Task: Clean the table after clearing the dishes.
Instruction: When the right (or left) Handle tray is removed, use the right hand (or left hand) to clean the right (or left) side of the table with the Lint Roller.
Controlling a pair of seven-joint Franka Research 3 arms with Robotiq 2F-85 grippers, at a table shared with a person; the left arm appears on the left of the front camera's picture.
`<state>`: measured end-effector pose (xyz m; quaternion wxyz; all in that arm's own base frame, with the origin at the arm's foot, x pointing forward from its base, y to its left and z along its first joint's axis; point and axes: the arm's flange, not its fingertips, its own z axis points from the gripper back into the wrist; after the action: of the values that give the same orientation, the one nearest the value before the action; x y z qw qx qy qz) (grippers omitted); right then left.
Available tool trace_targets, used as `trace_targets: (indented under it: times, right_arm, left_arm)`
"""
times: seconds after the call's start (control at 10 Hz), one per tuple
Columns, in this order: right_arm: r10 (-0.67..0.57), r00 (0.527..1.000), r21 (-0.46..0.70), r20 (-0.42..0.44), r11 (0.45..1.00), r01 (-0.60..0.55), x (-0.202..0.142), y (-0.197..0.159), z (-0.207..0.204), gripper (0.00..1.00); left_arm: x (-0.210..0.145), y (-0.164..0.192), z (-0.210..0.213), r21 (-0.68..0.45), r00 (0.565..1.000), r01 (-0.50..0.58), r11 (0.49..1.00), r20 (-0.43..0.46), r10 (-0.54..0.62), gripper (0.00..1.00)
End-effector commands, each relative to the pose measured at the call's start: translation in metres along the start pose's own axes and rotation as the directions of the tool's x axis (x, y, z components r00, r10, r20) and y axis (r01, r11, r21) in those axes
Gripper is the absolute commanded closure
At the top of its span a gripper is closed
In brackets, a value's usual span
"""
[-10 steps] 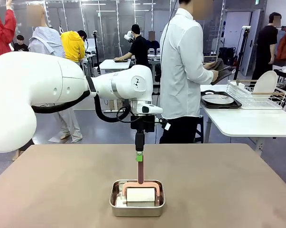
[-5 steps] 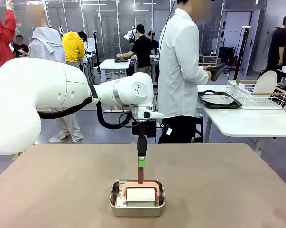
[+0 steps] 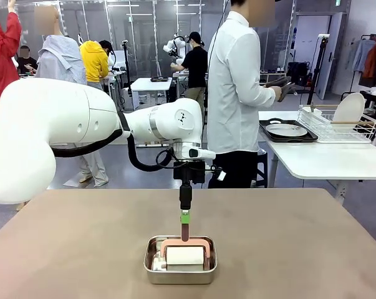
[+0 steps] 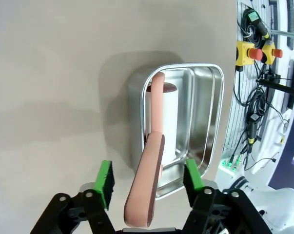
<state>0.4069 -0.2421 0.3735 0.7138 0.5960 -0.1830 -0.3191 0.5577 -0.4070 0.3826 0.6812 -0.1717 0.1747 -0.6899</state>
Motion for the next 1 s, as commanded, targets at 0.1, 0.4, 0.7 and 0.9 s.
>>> trace_targets:
  times: [0.1, 0.4, 0.7, 0.9]
  right_arm:
    - [0.005, 1.0, -0.008, -0.012, 1.0, -0.005, -0.002, 0.002, 0.002, 0.0]
    - [0.005, 1.0, -0.008, -0.012, 1.0, -0.005, -0.002, 0.002, 0.002, 0.0]
    - [0.005, 1.0, -0.008, -0.012, 1.0, -0.005, -0.002, 0.002, 0.002, 0.0]
    - [0.005, 1.0, -0.008, -0.012, 1.0, -0.005, -0.002, 0.002, 0.002, 0.0]
  left_arm:
    - [0.001, -0.001, 0.009, -0.016, 1.0, -0.016, 1.0, -0.002, 0.016, 1.0]
    - [0.001, 0.0, 0.01, -0.032, 0.999, -0.034, 0.999, 0.006, 0.035, 1.0]
    - [-0.004, -0.009, 0.019, -0.042, 0.999, -0.048, 0.998, 0.008, 0.048, 1.0]
    - [-0.022, -0.033, 0.049, 0.017, 0.968, -0.239, 0.971, 0.078, 0.237, 1.0]
